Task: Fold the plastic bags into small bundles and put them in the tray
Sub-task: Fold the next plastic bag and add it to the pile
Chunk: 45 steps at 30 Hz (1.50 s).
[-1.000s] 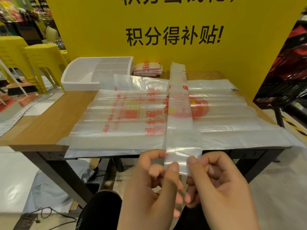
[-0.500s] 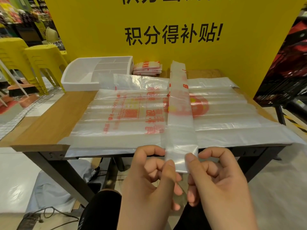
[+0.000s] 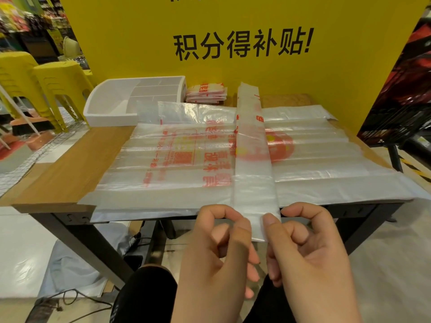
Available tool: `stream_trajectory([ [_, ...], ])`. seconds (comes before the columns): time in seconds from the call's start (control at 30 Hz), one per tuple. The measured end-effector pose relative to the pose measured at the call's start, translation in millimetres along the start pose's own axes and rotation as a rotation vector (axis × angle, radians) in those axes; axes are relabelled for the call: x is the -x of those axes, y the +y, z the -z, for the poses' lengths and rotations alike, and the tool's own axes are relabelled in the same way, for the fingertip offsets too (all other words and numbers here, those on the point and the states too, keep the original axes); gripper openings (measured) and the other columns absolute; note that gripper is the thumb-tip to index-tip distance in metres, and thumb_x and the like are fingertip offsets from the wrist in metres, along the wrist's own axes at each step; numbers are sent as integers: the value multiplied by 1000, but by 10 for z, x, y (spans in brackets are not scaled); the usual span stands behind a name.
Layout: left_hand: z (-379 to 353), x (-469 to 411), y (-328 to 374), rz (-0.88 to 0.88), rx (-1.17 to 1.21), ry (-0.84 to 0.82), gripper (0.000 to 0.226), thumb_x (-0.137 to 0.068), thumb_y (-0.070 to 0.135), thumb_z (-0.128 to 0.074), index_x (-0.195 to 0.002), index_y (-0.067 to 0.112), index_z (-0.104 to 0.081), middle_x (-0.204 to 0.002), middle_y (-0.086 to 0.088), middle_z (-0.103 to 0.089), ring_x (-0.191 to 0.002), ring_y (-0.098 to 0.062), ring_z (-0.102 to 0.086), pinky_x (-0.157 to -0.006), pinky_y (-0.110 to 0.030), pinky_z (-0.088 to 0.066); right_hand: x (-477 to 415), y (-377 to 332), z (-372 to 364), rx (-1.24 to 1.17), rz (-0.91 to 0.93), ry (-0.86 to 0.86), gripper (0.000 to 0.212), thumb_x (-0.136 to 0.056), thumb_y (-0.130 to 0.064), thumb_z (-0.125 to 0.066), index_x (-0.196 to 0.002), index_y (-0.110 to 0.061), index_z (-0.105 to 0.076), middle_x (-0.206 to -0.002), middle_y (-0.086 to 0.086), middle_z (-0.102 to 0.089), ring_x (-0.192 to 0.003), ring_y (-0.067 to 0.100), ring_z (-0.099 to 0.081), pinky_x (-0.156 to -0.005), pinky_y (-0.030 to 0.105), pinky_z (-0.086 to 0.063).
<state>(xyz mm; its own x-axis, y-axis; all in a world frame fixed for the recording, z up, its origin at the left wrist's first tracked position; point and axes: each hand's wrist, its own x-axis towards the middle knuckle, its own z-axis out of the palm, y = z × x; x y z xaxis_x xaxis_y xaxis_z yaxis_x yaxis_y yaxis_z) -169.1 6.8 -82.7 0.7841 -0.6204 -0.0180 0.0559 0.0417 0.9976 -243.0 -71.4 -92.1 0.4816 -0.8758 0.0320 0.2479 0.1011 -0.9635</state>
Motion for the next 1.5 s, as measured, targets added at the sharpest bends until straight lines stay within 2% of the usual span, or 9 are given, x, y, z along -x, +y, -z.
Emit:
stream_trajectory([
  [0.17, -25, -5, -19, -7, 14, 0, 8, -90, 30, -61, -96, 32, -55, -62, -10, -65, -39, -18, -51, -39, -26, -43, -19, 8, 0, -81, -42, -16, 18, -81, -11, -69, -92, -12, -55, -46, 7, -47, -33, 16, -38, -34, 23, -35],
  [0.67, -37, 16, 6, 3, 33, 24, 26, -92, 13, -61, -78, 34, -62, -50, -10, -56, -37, -13, -41, -49, -24, -33, -32, -83, 90, -91, -90, -131, 7, -72, -23, -73, -78, -23, -70, -49, 9, -50, -33, 16, -37, -36, 19, -33],
  [0.8, 64, 69, 112, -6, 21, -134, 9, -86, 45, -70, -91, 37, -67, -57, -8, -60, -42, -15, -49, -41, -25, -39, -23, -87, 112, -160, -127, -145, 41, -56, -45, -89, -83, -19, -72, -50, 9, -49, -29, 13, -35, -37, 16, -31],
  [0.93, 406, -90, 82, -237, -620, -289, 58, -46, 81, -78, -90, 44, -70, -77, 3, -66, -59, 7, -58, -70, -23, -55, -2, -199, 196, -230, -199, -151, 75, -25, -51, -98, -85, -12, -74, -47, 13, -42, -25, 13, -29, -38, 15, -34],
  [1.0, 510, -136, 173, -564, -985, -206, 48, -70, 62, -76, -115, 52, -61, -114, 15, -58, -89, 7, -58, -68, -16, -52, 32, -264, 218, -242, -239, -168, 82, -17, -48, -99, -85, -10, -74, -46, 14, -41, -23, 14, -29, -36, 15, -34],
  [1.1, 493, -170, 163, -893, -1065, -112, 45, -88, 30, -65, -130, 38, -55, -134, 14, -53, -118, -12, -52, -89, -26, -50, 103, -315, 211, -237, -295, -156, 89, -6, -45, -98, -83, -8, -75, -44, 15, -41, -23, 16, -31, -34, 15, -32],
  [1.2, 437, -380, 111, -873, -1017, -133, 38, -83, 24, -53, -119, 36, -61, -121, 17, -62, -113, -15, -57, -87, -43, -53, 140, -332, 203, -224, -323, -137, 92, 1, -46, -96, -81, -9, -75, -41, 16, -40, -23, 16, -32, -31, 16, -31],
  [1.4, 470, -417, 27, -825, -979, -166, 32, -84, 20, -60, -109, 38, -68, -110, 22, -67, -106, -10, -61, -86, -41, -50, 106, -409, 379, -193, -255, -328, 85, -19, -50, -100, -94, -18, -76, -47, 16, -44, -30, 16, -36, -35, 16, -35],
  [1.5, 495, -421, 33, -833, -965, -151, 31, -85, 23, -57, -109, 39, -68, -108, 23, -67, -104, -9, -61, -86, -39, -50, 6, -452, 552, 217, 9, -498, 81, -34, -52, -98, -109, -39, -73, -69, 2, -60, -50, 15, -51, -47, 19, -44],
])
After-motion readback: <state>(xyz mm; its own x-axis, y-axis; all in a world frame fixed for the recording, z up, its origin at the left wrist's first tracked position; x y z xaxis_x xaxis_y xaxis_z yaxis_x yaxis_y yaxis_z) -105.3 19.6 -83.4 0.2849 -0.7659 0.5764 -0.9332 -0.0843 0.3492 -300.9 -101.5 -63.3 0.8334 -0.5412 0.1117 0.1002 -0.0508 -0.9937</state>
